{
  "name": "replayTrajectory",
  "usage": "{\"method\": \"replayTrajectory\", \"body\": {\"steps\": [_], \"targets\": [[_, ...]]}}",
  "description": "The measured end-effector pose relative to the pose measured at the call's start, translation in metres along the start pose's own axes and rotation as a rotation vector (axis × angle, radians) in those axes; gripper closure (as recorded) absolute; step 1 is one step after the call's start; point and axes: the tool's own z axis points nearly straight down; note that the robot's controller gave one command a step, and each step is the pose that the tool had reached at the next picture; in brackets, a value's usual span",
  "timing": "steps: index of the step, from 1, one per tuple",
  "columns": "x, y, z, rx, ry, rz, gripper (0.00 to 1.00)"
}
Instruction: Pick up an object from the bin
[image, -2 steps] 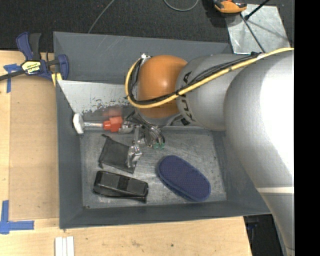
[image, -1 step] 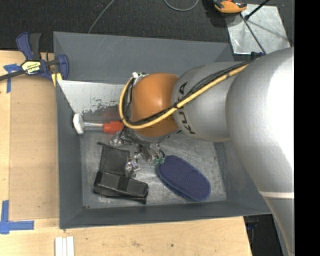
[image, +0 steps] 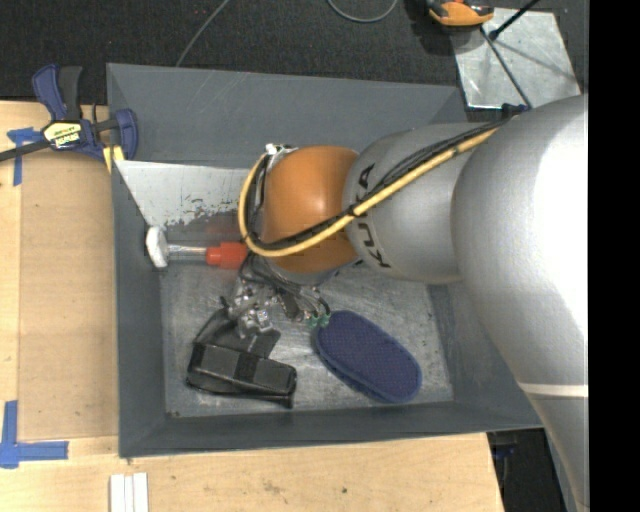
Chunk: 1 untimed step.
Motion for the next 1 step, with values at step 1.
{"method": "replayTrajectory", "body": {"steps": [1], "targets": [[0.0343,-0.0474,-0.2101,0.003,-0.006,-0.425,1.0]]}}
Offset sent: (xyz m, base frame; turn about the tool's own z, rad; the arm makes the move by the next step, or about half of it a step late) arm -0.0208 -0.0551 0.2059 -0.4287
